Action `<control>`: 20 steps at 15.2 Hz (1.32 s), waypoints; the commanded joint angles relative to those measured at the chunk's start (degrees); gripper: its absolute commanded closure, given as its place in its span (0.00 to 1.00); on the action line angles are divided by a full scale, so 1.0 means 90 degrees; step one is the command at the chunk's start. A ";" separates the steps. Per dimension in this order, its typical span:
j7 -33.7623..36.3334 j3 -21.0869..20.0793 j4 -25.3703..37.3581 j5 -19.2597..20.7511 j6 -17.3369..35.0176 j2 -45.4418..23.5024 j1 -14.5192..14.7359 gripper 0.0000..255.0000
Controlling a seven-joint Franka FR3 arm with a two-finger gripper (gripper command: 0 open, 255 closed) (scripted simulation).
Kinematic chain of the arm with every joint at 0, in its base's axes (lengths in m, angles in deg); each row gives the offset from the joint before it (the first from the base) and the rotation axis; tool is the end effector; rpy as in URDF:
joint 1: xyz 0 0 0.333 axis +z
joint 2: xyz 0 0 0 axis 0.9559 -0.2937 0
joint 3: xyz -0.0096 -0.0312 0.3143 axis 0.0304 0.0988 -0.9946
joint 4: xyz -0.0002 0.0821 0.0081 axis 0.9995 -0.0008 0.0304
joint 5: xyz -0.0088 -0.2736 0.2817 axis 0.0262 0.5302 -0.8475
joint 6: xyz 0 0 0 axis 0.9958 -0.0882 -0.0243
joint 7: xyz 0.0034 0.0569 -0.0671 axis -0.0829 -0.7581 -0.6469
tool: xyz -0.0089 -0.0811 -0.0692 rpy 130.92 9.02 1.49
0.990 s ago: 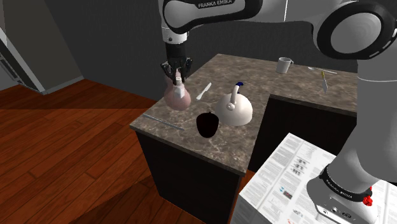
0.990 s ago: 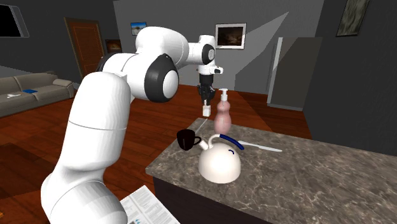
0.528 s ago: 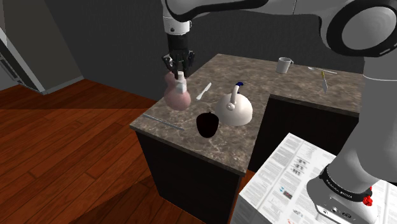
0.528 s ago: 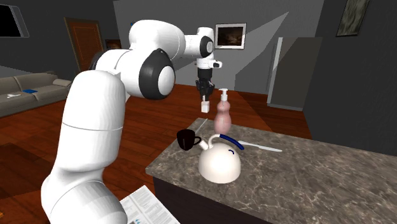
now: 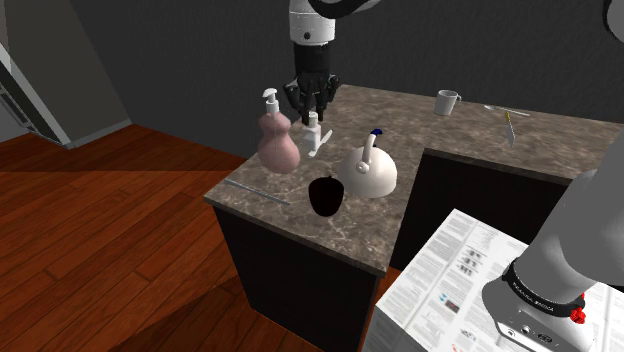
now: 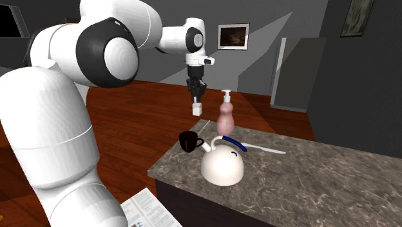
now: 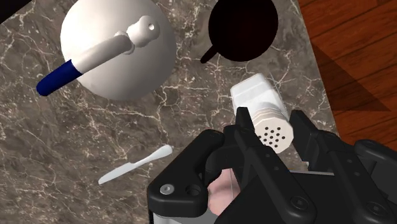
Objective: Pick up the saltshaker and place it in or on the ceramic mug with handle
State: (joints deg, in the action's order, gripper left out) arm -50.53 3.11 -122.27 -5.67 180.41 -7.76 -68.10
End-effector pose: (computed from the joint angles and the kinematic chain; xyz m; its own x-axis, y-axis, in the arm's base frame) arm 0.5438 0.1831 0.5712 0.9829 -0.1836 0.0134 -0.1835 -0.9830 -0.0117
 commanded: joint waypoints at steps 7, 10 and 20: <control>-0.0069 0.0015 -0.1373 -0.0268 0.0304 0.1100 0.0003 1.00; -0.0072 0.0010 -0.1633 -0.0271 0.0561 0.1103 0.0006 1.00; -0.0065 -0.0012 -0.2403 -0.0263 0.1412 0.1020 0.0017 1.00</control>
State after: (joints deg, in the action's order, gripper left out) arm -51.06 2.99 -143.05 -8.02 192.26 1.40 -67.95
